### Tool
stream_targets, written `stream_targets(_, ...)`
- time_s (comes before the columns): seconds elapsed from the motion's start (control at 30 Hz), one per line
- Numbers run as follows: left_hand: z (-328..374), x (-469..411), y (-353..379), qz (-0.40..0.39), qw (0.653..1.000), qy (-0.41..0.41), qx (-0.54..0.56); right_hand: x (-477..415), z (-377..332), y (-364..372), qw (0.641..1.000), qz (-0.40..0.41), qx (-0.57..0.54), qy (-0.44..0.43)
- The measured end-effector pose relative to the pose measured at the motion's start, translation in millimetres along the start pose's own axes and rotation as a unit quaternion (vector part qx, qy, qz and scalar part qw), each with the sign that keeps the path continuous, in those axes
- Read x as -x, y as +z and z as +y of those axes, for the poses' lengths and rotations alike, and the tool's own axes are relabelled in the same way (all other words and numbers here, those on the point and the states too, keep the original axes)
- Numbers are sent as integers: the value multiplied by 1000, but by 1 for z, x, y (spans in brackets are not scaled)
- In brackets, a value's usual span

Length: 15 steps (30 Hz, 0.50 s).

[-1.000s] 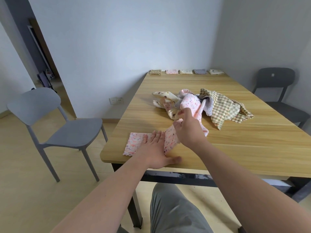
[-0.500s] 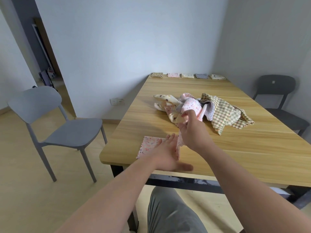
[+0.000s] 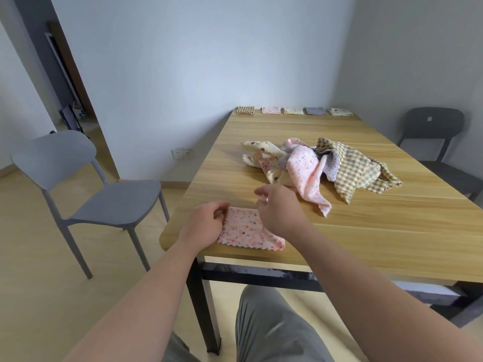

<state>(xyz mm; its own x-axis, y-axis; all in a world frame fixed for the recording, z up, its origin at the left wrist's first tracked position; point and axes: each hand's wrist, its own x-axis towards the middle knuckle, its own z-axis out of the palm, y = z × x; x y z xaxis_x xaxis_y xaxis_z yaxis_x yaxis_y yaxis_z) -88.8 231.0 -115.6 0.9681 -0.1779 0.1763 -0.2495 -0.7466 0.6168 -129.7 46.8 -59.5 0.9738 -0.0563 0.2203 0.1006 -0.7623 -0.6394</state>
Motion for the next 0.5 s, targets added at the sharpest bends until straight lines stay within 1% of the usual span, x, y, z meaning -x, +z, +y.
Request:
stream_targets(0.2, -5, 0, -1, 1, 1000, 13, 22, 1, -15, 33, 998, -57, 35, 11)
stream_targets(0.37, -9, -2, 0, 7, 1000, 4, 30, 5, -19, 45, 998, -54, 5, 20)
stream_targets(0.5, -10, -4, 0, 7, 999, -3, 42, 9, -21, 52, 999, -46, -16, 10)
